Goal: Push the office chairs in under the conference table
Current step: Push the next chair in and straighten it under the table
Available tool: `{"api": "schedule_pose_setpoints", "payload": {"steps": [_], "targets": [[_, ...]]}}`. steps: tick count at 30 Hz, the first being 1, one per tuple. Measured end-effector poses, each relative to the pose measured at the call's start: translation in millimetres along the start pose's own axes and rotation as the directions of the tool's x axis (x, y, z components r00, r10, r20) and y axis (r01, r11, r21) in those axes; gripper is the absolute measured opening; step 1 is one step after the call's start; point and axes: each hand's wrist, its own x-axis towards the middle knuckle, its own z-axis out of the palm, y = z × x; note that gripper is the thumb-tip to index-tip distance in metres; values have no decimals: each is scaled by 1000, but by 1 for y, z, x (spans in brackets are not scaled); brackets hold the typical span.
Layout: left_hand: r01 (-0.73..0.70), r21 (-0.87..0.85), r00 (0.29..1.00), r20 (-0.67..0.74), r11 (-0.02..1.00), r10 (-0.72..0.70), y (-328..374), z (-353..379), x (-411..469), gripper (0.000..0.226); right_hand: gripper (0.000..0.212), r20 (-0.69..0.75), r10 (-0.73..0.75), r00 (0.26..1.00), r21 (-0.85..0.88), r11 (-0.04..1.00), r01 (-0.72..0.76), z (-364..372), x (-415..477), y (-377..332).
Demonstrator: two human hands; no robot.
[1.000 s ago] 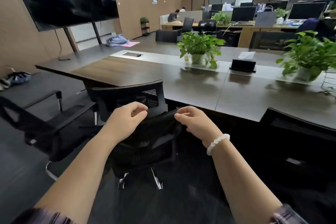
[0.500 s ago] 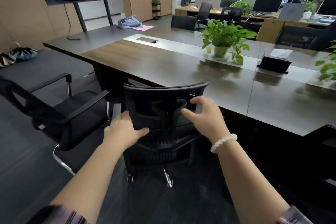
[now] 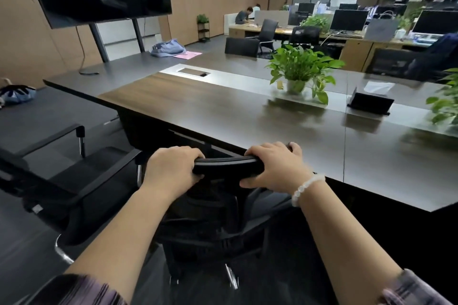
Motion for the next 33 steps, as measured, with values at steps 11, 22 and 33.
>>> {"api": "schedule_pose_setpoints", "payload": {"steps": [11, 22, 33], "targets": [[-326, -239, 939, -197, 915, 283, -36, 36, 52, 17, 41, -164, 236, 958, -4, 971, -240, 13, 20, -14], [-376, -321, 926, -158, 869, 342, -62, 63, 100, 17, 45, -320, 359, 877, 36, 929, -368, 46, 39, -34], [-381, -324, 924, -108, 866, 366, -44, 85, 173, 16, 48, -330, 383, 863, 45, 919, -391, 36, 86, 7]]}}
